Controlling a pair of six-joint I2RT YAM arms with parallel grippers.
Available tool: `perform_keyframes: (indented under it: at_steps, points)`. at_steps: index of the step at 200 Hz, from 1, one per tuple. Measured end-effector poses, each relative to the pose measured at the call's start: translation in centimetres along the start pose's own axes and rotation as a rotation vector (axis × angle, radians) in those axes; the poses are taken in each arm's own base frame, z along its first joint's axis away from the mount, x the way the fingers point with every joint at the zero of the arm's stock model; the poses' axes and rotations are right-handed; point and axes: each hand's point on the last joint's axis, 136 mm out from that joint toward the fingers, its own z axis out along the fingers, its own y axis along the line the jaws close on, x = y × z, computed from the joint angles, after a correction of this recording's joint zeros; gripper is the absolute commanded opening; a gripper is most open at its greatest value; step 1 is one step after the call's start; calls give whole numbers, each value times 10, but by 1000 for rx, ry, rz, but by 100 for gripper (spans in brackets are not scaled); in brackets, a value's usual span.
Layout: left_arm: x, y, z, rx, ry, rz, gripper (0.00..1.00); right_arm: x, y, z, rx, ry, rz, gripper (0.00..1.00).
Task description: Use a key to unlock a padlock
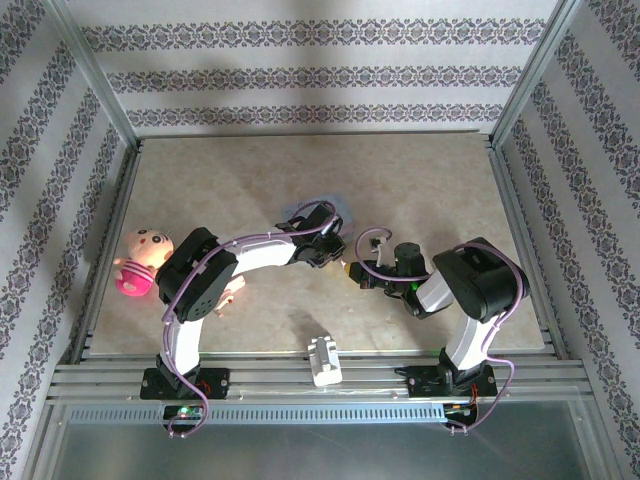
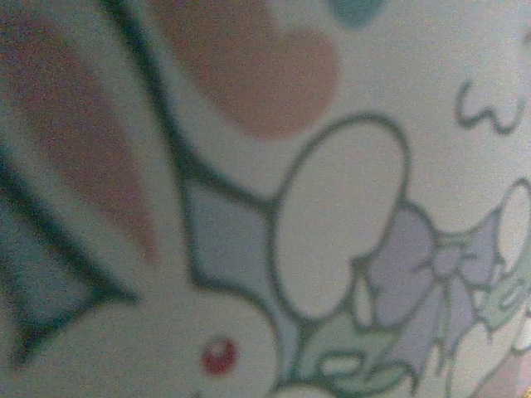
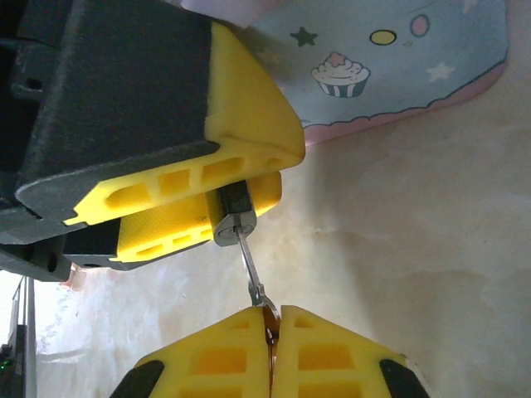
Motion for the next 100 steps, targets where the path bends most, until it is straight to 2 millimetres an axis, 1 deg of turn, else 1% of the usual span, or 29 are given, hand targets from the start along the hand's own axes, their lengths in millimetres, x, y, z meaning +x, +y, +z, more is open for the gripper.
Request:
perform_keyframes:
  at_steps: [53,100]
  points:
    - [0,0,0,2,-3,-1,1,-1,1,0,-2,-3,42,0]
    - [0,0,0,2,-1,-3,1,-5,7,-4,7,-7,43,0]
